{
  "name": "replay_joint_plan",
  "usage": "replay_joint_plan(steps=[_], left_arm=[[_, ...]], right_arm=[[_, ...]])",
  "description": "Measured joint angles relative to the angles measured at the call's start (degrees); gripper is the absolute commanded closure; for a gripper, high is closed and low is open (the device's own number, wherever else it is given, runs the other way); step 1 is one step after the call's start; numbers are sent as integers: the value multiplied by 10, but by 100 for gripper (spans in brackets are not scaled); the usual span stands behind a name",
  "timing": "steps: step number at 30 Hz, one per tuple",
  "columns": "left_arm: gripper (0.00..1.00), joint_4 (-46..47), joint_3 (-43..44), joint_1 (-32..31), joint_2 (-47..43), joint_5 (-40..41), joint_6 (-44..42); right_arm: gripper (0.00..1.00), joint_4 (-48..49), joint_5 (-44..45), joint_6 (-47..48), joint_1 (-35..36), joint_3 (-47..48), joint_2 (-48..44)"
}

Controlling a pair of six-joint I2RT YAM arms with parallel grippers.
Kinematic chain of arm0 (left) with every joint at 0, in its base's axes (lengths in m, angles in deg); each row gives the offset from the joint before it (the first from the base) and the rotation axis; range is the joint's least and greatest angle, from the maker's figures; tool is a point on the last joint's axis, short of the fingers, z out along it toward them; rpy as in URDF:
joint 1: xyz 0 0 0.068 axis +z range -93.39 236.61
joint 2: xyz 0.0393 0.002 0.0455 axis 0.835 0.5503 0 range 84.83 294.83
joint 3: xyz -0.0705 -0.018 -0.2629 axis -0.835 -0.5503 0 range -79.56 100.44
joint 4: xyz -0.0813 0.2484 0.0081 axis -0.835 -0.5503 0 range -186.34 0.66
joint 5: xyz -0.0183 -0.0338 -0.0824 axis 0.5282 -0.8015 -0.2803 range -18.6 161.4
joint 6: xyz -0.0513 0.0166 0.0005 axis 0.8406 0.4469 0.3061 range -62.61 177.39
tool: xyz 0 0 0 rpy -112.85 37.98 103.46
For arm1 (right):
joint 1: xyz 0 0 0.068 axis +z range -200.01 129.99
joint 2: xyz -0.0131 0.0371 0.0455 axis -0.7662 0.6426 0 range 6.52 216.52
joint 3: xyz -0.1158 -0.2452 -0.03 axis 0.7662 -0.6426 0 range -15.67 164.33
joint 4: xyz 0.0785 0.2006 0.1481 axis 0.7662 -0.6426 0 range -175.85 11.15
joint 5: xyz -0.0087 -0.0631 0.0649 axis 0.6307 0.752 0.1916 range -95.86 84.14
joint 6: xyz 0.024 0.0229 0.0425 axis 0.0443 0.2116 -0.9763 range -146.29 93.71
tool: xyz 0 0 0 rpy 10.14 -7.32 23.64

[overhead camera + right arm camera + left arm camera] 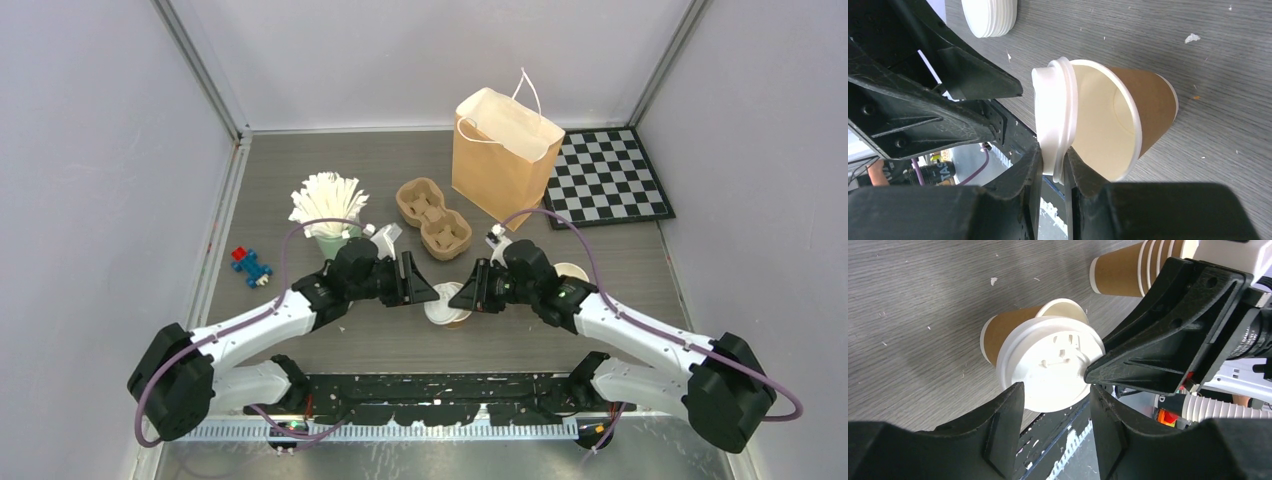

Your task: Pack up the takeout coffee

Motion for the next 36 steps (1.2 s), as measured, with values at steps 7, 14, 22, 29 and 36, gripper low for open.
replay_joint_plan(steps=[7,14,22,29,36], left_arm=[[43,-45,0,0,-45,32,-9],[42,-84,1,0,-68,57,-14],[43,-85,11,0,-37,45,-15],[43,-67,12,0,-21,30,-11],[43,-45,17,0,10,19,0]], right_arm=[[78,6,-7,-3,0,0,-16],[78,10,-15,-4,-1,1,-33],[77,3,-25,-2,-3,10,-48],[77,-6,-38,5,-31,10,-63],[75,-1,-72,8,-80,8,-61]])
